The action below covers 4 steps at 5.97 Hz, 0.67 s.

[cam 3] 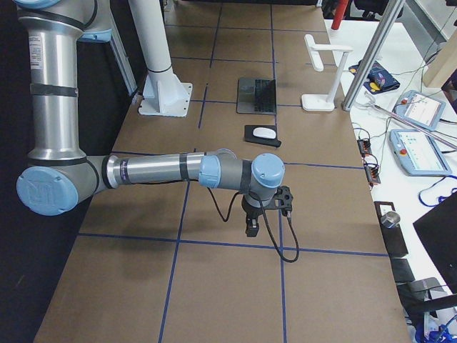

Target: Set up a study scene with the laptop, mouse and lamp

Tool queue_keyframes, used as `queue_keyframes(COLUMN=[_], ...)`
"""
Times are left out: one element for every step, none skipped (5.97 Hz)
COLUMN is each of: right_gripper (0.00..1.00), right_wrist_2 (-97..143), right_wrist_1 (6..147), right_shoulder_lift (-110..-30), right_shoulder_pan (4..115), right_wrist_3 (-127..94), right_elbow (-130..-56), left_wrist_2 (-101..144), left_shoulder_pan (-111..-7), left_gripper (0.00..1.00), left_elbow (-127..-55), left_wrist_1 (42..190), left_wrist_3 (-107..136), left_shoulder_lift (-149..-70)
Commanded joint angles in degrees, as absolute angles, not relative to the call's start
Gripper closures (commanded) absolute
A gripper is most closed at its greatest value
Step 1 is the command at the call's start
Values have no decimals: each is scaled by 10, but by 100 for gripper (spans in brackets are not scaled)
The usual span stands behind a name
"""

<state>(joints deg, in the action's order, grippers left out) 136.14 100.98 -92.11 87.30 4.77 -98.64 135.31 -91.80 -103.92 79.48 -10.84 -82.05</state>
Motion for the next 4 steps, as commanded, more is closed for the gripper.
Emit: queue_keyframes(right_gripper=[0,0,0,0], right_wrist_2=[1358,1356,1355,1354], right_wrist_1=[1008,1007,1007,1004], right_shoulder_lift=[-921,-921,-921,-920], right_shoulder_pan=[874,874,874,873], right_wrist_3=[49,51,53,53], right_elbow=[-986,-992,-992,-992], left_wrist_2=[1352,1351,1350,1350], left_shoulder_pan=[-918,-917,-917,-917], left_gripper=[0,0,0,0], left_elbow=[-1041,-1042,-1041,-1041], left_wrist_1=[795,795,795,794], left_wrist_3=[-108,-109,-109,-110], left_shoulder_lift=[-824,-824,-823,-822])
